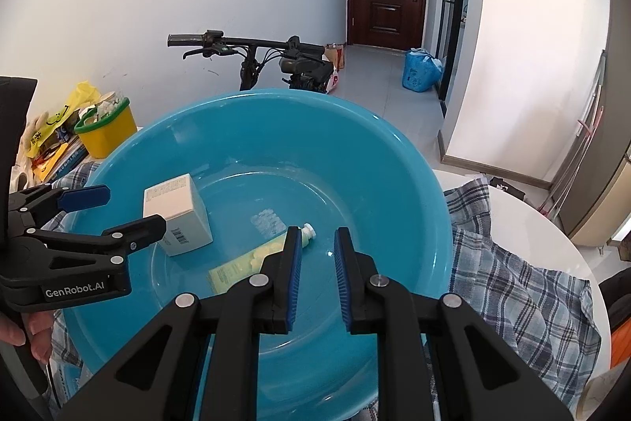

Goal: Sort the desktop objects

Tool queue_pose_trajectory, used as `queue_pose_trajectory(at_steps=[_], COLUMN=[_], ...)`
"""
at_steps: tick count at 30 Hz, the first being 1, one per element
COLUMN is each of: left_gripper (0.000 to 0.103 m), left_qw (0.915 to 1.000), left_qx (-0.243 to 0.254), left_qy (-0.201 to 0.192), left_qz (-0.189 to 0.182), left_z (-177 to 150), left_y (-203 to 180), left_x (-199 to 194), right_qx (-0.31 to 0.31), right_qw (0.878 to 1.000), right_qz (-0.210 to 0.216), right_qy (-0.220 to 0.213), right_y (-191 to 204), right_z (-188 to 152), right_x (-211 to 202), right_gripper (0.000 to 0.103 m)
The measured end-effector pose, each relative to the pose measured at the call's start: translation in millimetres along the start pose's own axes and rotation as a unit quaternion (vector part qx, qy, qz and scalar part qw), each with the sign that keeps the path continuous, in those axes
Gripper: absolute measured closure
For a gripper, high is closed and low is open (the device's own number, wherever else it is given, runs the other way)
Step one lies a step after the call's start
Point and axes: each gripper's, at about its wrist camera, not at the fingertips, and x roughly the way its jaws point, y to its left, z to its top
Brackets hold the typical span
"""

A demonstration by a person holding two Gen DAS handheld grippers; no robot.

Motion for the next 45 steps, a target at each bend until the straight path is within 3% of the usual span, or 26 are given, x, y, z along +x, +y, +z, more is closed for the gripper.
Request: queue_pose_trajectory(at_steps=[3,8,11,16,17,19,20,22,23,24,26,28,30,34,38,45], left_gripper=[0.017,0.017,0.017,0.016,0.014,0.000,0.000,0.000,0.000,0.000,0.000,0.000,0.000,0.000,0.000,0.000], left_qw=[0.9996,0.9918,0.9794,0.9562,0.9499,0.9405,0.9370,0.9302,0.9277,0.9261,0.9267,0.9286,0.9285,0.9243,0.9160,0.9160], left_qx=[-0.002,0.004,0.011,0.022,0.023,0.023,0.021,0.008,0.004,0.000,-0.007,-0.012,-0.016,-0.010,-0.002,0.003], left_qy=[-0.029,-0.128,-0.202,-0.291,-0.311,-0.338,-0.348,-0.365,-0.372,-0.376,-0.375,-0.370,-0.371,-0.381,-0.400,-0.401], left_qz=[0.002,0.004,0.003,0.020,0.017,0.018,0.023,0.038,0.035,0.029,0.022,0.017,0.012,0.011,0.023,0.020], left_z=[1.3,2.6,0.3,-5.3,-7.6,-10.3,-10.6,-11.3,-11.1,-11.0,-9.3,-8.2,-8.8,-11.7,-17.0,-18.6], left_y=[-1.0,-3.0,-3.6,-10.1,-10.8,-11.5,-11.3,-9.6,-7.9,-5.6,-2.2,0.8,1.6,-1.3,-5.5,-7.1], left_x=[-10.4,-46.7,-72.4,-107.8,-114.9,-126.1,-130.6,-138.4,-142.2,-144.8,-147.8,-148.9,-151.6,-156.9,-161.5,-165.5], right_qx=[0.004,0.015,0.020,0.020,0.022,0.023,0.024,0.032,0.036,0.040,0.046,0.047,0.040,0.021,0.002,-0.003], right_qw=[1.000,0.999,0.998,0.994,0.993,0.991,0.990,0.987,0.986,0.984,0.978,0.971,0.968,0.960,0.958,0.959], right_qz=[-0.008,-0.005,-0.008,-0.027,-0.029,-0.032,-0.033,-0.037,-0.038,-0.041,-0.053,-0.066,-0.066,-0.071,-0.085,-0.085], right_qy=[-0.015,-0.044,-0.061,-0.107,-0.116,-0.130,-0.136,-0.152,-0.159,-0.167,-0.194,-0.223,-0.239,-0.270,-0.273,-0.270], right_y=[-1.4,-6.2,-8.5,-8.3,-9.0,-9.3,-9.5,-11.7,-12.7,-13.4,-14.2,-13.4,-11.6,-2.6,7.5,7.5], right_z=[2.1,6.1,8.6,13.3,14.1,15.3,15.9,17.2,17.7,17.8,17.6,17.3,18.5,21.0,23.9,22.0], right_x=[-6.4,-20.9,-30.7,-50.5,-54.8,-61.6,-64.7,-72.4,-75.7,-79.2,-88.2,-98.1,-105.8,-117.4,-118.1,-118.9], right_gripper=[0.087,0.087,0.087,0.087,0.087,0.087,0.087,0.084,0.071,0.040,0.008,0.008,0.000,0.000,0.000,0.000])
